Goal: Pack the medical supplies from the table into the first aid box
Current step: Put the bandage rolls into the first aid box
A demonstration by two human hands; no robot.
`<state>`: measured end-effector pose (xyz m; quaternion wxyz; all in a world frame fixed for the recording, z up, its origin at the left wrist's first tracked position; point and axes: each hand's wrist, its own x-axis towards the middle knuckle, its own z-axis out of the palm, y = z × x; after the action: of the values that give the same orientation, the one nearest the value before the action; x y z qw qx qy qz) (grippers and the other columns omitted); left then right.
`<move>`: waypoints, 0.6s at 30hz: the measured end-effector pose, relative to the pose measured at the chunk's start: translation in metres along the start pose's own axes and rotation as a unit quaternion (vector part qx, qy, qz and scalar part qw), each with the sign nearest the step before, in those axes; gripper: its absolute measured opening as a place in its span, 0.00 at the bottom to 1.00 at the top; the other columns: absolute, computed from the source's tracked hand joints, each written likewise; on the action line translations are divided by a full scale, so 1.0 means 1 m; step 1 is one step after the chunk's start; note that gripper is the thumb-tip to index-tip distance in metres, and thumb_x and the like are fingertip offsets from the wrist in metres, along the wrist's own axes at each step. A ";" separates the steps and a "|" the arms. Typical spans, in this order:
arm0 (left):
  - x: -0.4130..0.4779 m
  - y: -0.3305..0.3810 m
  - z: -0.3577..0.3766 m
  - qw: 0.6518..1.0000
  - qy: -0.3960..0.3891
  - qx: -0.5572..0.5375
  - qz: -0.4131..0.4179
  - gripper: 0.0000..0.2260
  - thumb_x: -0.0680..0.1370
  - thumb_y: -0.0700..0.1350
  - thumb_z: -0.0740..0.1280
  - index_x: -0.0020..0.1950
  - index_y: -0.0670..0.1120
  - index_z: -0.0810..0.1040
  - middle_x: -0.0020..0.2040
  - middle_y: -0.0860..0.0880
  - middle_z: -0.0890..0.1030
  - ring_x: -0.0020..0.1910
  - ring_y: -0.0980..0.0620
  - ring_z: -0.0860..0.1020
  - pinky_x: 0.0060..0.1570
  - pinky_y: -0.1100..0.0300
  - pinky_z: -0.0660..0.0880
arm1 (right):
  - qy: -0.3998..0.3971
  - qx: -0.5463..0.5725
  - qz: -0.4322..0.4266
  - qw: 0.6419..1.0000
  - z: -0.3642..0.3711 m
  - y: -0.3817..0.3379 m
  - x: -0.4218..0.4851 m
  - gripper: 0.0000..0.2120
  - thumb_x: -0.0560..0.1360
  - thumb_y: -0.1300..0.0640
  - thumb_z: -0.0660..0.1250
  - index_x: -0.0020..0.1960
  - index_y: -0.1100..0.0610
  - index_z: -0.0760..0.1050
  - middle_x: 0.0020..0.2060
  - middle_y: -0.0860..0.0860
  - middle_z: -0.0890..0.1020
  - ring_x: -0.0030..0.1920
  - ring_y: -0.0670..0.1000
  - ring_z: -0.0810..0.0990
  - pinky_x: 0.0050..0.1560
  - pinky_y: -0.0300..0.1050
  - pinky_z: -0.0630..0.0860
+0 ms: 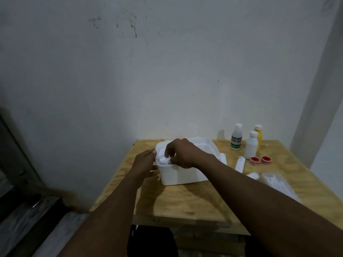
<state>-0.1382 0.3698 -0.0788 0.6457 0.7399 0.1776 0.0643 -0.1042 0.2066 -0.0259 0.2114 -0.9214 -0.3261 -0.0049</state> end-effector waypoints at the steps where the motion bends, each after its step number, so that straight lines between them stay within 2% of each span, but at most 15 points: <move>1: 0.001 0.000 0.000 1.000 0.000 0.001 0.001 0.15 0.85 0.49 0.60 0.68 0.47 0.79 0.61 0.44 0.82 0.54 0.42 0.81 0.46 0.53 0.79 | -0.004 -0.003 -0.004 1.000 -0.001 0.000 0.001 0.10 0.73 0.62 0.70 0.53 0.53 0.82 0.53 0.53 0.82 0.52 0.54 0.80 0.53 0.49 0.78; 5: 0.002 -0.001 0.001 1.000 -0.003 0.018 0.010 0.13 0.85 0.50 0.59 0.64 0.47 0.78 0.61 0.45 0.81 0.51 0.45 0.81 0.44 0.54 0.80 | -0.022 -0.022 -0.006 1.000 -0.001 0.001 0.007 0.15 0.72 0.63 0.69 0.58 0.51 0.80 0.55 0.52 0.81 0.53 0.54 0.79 0.52 0.47 0.77; 8: 0.003 -0.001 0.000 1.000 -0.002 0.024 0.011 0.11 0.85 0.50 0.60 0.62 0.49 0.78 0.58 0.47 0.81 0.51 0.46 0.81 0.42 0.55 0.80 | -0.011 -0.049 -0.025 0.998 0.000 -0.001 0.009 0.15 0.72 0.65 0.69 0.55 0.51 0.82 0.55 0.53 0.81 0.53 0.54 0.79 0.48 0.46 0.76; 11: 0.004 -0.002 0.000 1.000 0.001 0.027 0.013 0.11 0.85 0.51 0.59 0.61 0.50 0.78 0.57 0.48 0.81 0.51 0.47 0.80 0.43 0.55 0.80 | 0.031 -0.062 -0.039 0.997 0.004 -0.002 0.009 0.14 0.72 0.66 0.70 0.53 0.50 0.84 0.49 0.51 0.77 0.51 0.53 0.77 0.45 0.46 0.75; 14: 0.004 -0.004 0.001 1.000 0.003 0.025 0.010 0.13 0.85 0.52 0.59 0.62 0.50 0.79 0.57 0.48 0.81 0.52 0.46 0.81 0.48 0.50 0.82 | 0.041 -0.043 -0.036 0.998 0.010 -0.001 0.008 0.14 0.72 0.64 0.70 0.52 0.50 0.84 0.47 0.50 0.74 0.50 0.53 0.77 0.44 0.45 0.73; 18: -0.001 -0.006 0.003 1.000 0.007 0.014 0.000 0.15 0.84 0.53 0.60 0.65 0.48 0.80 0.60 0.45 0.83 0.55 0.43 0.82 0.56 0.45 0.82 | 0.065 0.023 -0.011 0.998 0.000 0.004 -0.002 0.17 0.73 0.65 0.66 0.58 0.51 0.82 0.55 0.53 0.79 0.55 0.53 0.77 0.50 0.44 0.72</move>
<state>-0.1394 0.3676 -0.0847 0.6341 0.7482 0.1833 0.0668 -0.1034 0.2023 -0.0284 0.2536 -0.9102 -0.3221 -0.0595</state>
